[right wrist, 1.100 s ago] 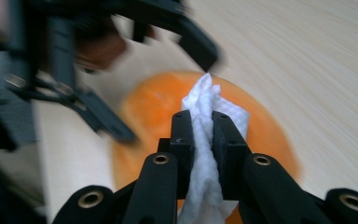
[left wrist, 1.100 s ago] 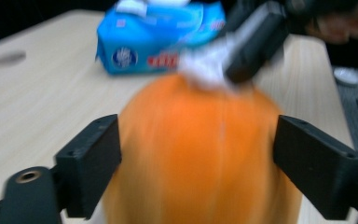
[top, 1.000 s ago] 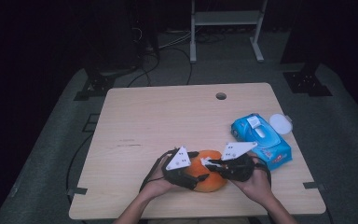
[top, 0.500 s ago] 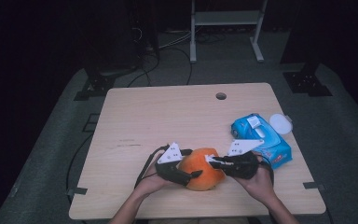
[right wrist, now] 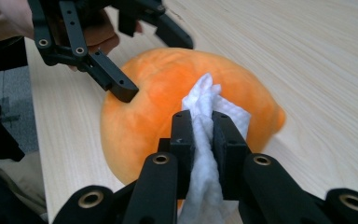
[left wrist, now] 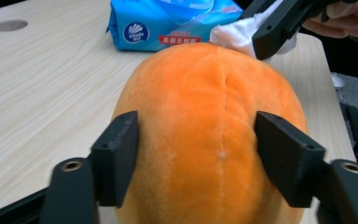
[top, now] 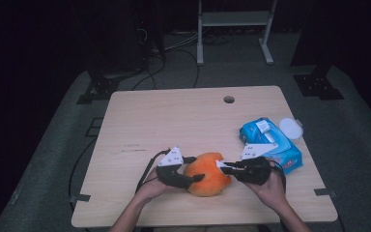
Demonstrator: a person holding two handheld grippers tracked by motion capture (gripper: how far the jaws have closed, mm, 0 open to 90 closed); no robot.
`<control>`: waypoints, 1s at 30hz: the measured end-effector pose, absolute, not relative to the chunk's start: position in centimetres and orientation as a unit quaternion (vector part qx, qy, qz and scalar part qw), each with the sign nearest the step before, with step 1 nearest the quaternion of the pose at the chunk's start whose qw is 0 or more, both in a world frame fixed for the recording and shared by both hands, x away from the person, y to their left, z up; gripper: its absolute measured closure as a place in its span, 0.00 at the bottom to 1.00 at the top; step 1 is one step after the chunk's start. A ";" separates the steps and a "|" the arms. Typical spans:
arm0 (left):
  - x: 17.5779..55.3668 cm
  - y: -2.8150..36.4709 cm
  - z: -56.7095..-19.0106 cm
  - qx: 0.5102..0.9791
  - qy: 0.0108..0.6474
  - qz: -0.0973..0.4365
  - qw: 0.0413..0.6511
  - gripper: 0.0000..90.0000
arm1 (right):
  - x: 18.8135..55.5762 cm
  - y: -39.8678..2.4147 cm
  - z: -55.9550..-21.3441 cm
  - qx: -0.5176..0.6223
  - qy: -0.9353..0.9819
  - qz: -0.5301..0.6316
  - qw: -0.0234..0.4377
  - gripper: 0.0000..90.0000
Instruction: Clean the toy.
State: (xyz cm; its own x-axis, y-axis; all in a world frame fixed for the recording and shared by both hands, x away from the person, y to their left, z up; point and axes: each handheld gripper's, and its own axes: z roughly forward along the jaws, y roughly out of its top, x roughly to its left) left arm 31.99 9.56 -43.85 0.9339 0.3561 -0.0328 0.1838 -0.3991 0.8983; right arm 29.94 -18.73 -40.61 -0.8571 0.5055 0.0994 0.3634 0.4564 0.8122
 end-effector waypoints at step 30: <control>30.6 8.1 -43.8 0.849 0.114 0.075 0.511 0.37 | 31.2 -19.6 -41.1 0.292 0.829 0.474 0.058 0.88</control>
